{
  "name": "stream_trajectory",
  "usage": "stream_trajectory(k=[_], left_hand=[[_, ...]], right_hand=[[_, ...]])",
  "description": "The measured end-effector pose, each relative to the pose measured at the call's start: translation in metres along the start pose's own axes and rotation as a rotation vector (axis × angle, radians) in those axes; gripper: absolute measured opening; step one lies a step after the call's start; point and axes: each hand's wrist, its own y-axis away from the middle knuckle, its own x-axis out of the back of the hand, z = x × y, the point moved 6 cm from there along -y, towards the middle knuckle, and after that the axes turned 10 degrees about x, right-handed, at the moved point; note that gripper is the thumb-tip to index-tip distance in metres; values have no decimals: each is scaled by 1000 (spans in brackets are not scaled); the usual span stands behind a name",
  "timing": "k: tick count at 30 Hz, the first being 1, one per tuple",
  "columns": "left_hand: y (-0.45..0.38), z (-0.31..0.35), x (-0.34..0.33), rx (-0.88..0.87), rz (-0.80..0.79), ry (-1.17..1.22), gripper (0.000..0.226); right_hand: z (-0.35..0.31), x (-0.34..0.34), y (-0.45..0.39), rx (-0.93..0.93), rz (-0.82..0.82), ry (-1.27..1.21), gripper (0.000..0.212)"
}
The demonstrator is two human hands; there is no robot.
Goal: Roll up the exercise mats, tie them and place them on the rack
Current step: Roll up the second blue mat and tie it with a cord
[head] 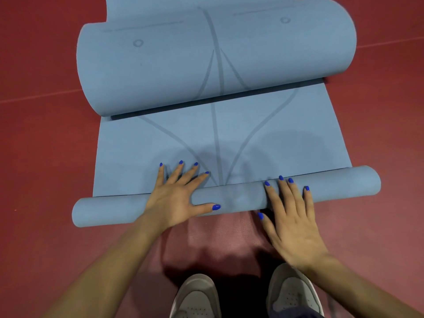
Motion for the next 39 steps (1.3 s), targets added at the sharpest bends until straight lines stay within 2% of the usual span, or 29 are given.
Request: stream_trajectory(k=[4,7,12,15,21,26,29,31,34,36,39], left_hand=[[-3,1,6,-25,0,16,111],[-4,1,14,-72,96,32,106],[12,3,13,-97,281,60,74],[32,-1,5,-74,390,106,63],[51,-7,-26,15,483,23,73],[26,-12,-7,57,474,106,79],[9,-16,6,69,480,135,80],[0,-18,13,78,468,107,85],[-18,-23,29,112,397,100,91],[-31,-28,37,126,303,113,99],[-46,-34,41,101,209,160,110]], right_hand=[[10,-15,-13,48,-78,61,65],[14,-16,-24,68,-84,68,71],[19,-15,-31,134,-99,62,83],[25,-13,-46,160,-115,34,86],[30,-13,-67,188,-194,-17,104],[31,0,-89,140,-218,-24,111],[37,10,-102,-27,-272,-28,113],[36,20,-102,-117,-175,-38,114],[22,23,-86,-119,91,-66,98],[17,10,-75,-125,52,-146,97],[23,-3,-82,-40,-5,-94,96]])
